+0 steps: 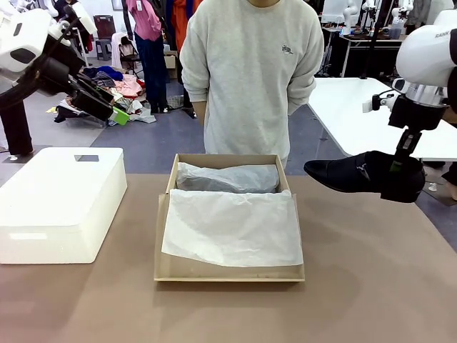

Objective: Pack the shoes into the box.
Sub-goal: Place the other shoe of the Shoes into the Shoes Box.

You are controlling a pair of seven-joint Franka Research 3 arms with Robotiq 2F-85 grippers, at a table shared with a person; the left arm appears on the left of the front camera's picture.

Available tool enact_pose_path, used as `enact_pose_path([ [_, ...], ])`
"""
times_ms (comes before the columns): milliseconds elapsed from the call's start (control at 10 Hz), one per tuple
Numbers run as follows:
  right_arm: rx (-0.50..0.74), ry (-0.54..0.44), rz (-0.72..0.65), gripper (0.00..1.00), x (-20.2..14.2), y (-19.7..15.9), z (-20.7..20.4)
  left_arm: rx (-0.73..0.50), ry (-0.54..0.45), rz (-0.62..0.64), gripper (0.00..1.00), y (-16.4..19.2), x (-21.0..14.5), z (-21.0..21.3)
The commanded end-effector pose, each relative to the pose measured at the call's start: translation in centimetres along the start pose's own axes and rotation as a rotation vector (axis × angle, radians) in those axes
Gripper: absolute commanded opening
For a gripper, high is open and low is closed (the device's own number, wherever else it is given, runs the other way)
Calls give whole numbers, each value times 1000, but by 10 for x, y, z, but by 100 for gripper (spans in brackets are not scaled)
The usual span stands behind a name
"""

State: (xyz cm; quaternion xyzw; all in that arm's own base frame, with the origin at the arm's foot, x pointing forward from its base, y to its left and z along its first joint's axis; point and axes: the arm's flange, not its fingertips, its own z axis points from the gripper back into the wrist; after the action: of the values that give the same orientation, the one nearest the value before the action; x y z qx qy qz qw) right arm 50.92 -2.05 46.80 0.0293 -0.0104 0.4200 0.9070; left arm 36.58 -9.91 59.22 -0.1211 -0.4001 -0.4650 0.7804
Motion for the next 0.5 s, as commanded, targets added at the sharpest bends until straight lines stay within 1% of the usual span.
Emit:
enact_pose_path([
  [0,-52,-51,-129,0,12,23,22,-13,-9,-12,100,2,-1,0],
  [100,-86,-51,-219,0,18,35,32,-13,-9,-12,100,2,-1,0],
  [200,-110,-74,-305,0,25,48,39,-13,-9,-12,100,2,-1,0],
  [300,-133,-71,-381,0,33,57,42,-13,-9,-12,100,2,-1,0],
  [400,-133,-42,-464,0,43,67,45,-13,-9,-12,100,2,-1,0],
])
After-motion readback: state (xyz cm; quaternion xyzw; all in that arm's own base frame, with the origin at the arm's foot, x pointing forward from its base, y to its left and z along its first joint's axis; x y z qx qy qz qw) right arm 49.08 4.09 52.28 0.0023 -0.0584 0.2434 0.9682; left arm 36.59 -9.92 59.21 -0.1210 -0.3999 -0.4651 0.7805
